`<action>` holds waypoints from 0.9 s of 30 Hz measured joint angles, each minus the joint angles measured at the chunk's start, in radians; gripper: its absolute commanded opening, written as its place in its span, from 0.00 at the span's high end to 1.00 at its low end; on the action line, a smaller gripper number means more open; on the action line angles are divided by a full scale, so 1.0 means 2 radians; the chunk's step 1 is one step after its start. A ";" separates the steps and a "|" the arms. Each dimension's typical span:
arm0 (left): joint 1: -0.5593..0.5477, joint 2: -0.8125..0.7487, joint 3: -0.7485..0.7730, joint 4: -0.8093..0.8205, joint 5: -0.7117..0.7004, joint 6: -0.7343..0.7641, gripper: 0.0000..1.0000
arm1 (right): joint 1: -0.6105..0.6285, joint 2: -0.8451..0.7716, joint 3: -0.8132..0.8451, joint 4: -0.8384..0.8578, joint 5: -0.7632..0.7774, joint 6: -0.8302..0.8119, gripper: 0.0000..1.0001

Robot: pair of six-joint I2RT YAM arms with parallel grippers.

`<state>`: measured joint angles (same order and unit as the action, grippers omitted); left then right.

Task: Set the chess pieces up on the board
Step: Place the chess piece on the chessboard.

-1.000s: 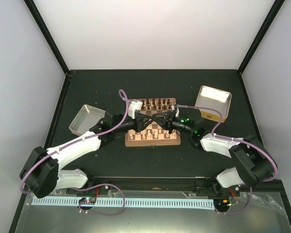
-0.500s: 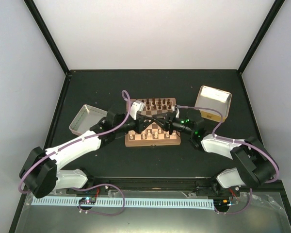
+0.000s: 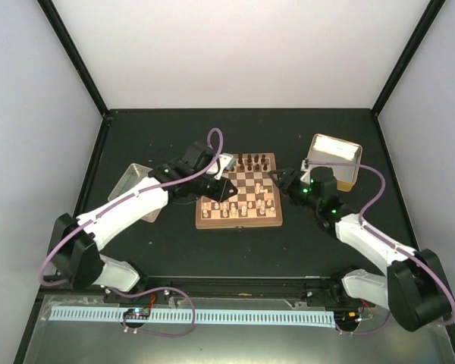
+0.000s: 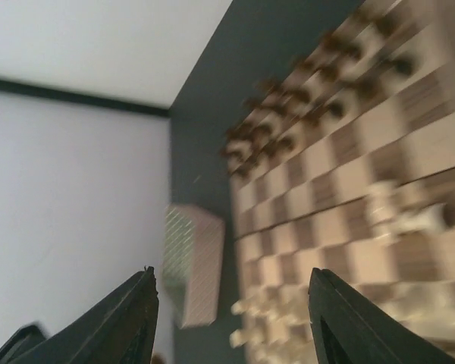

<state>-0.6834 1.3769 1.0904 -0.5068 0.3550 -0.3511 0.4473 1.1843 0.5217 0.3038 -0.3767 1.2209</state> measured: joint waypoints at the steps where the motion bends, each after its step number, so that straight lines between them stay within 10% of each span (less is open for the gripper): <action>1: -0.001 0.010 0.013 -0.020 -0.001 0.001 0.95 | -0.013 -0.011 0.001 -0.024 0.014 -0.018 0.44; 27: -0.127 0.294 0.299 -0.285 -0.121 0.052 0.93 | -0.064 -0.074 0.005 -0.182 0.146 -0.128 0.44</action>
<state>-0.9379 1.9640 1.6878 -1.0760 0.1123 -0.2470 0.3183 1.0367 0.5308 -0.0593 -0.0853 0.9646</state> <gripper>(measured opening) 0.114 0.564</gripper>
